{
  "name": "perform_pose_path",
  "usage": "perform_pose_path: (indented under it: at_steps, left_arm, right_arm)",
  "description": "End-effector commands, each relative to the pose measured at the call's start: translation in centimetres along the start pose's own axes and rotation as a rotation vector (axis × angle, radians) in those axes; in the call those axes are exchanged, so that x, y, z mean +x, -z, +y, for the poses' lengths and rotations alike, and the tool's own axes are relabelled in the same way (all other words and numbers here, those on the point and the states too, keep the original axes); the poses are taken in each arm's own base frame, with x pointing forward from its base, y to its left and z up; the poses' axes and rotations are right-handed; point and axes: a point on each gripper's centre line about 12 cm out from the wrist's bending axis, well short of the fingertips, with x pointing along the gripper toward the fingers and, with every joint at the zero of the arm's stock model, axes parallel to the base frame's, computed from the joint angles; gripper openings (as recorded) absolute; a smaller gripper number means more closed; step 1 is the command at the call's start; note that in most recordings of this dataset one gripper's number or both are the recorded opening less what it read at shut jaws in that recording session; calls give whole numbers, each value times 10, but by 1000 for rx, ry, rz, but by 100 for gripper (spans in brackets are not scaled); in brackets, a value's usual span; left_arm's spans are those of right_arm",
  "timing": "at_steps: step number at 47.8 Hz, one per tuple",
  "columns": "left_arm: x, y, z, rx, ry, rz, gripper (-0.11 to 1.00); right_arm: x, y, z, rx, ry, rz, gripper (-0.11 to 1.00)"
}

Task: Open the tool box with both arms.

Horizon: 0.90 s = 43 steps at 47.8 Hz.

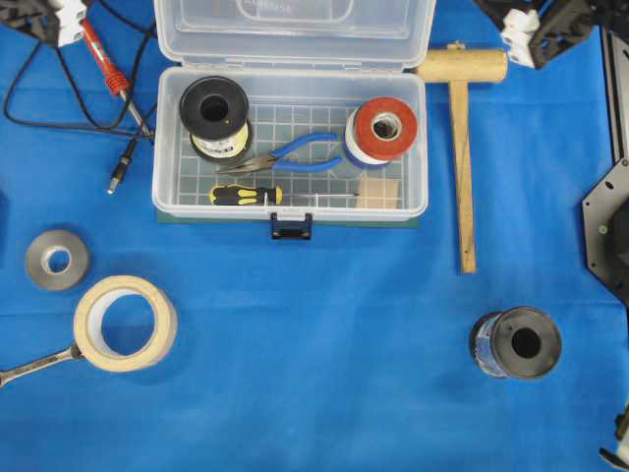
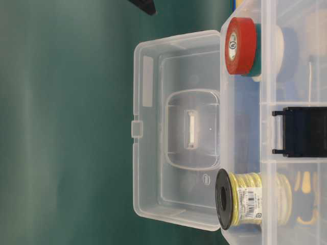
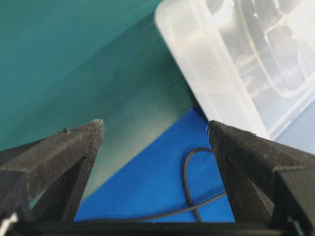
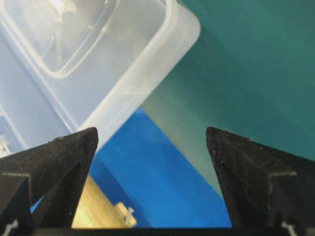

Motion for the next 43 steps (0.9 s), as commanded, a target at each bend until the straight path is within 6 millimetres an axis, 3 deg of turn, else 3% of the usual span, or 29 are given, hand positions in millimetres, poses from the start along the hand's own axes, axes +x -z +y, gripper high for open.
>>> perform_pose_path:
  at_steps: [1, 15, 23, 34, 43]
  left_arm:
    - [-7, -5, 2, 12, -7, -24, 91]
    - [-19, -2, 1, 9, -7, -33, 91]
    - [-20, -2, -10, 27, 37, -32, 91]
    - [-31, 0, -46, 73, 175, -32, 91]
    - [-54, 3, -81, 117, 331, -40, 91]
  right_arm:
    - [-11, -5, -2, 5, 6, -26, 87]
    - [-18, -2, -2, 24, 8, -25, 87]
    - [-16, -1, 6, 28, -20, -12, 87]
    - [-21, 4, 51, -34, -184, 9, 87]
    - [-34, 15, 98, -121, -360, 47, 87]
